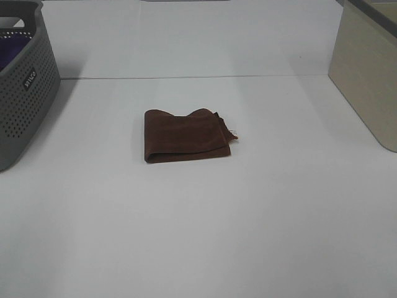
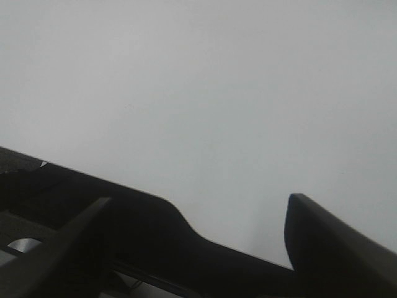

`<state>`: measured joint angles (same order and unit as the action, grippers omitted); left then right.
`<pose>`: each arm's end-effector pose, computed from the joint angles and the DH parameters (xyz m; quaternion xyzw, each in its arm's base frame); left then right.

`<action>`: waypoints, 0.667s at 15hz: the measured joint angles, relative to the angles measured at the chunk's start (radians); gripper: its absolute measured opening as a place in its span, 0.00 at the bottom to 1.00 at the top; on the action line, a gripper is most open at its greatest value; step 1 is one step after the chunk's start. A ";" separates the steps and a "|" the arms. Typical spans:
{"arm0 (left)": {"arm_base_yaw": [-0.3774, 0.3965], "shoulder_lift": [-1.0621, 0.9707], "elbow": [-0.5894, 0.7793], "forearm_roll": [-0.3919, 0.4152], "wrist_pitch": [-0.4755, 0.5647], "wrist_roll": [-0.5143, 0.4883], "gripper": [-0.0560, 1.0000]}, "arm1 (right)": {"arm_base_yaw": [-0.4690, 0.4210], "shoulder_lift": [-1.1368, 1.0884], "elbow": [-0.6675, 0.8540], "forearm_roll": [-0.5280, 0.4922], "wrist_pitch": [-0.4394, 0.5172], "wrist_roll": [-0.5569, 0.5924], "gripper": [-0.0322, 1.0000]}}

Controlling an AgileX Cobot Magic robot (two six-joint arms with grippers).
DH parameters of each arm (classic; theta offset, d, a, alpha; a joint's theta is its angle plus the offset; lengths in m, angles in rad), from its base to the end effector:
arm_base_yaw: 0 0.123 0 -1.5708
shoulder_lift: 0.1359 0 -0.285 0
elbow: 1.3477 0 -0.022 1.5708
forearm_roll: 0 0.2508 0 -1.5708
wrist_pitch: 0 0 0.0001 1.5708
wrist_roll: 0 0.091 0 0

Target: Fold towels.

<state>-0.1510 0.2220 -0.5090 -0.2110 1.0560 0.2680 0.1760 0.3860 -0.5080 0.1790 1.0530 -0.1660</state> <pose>0.0256 -0.0207 0.2792 0.1795 0.8797 -0.0799 0.4330 0.0505 0.0233 0.2719 -0.1449 0.9197 0.0901 0.3537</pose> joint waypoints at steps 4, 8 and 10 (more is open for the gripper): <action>0.000 0.000 0.000 0.000 0.000 0.002 0.71 | 0.000 0.000 0.000 0.000 0.000 -0.030 0.72; 0.000 0.000 0.000 0.000 0.000 0.002 0.71 | 0.000 0.000 0.000 0.000 0.001 -0.030 0.72; 0.000 0.000 0.000 0.000 0.000 0.002 0.71 | 0.000 0.000 0.000 0.000 0.001 -0.030 0.72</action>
<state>-0.1510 0.2220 -0.5090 -0.2110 1.0560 0.2700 0.1760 0.3860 -0.5080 0.1790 1.0540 -0.1960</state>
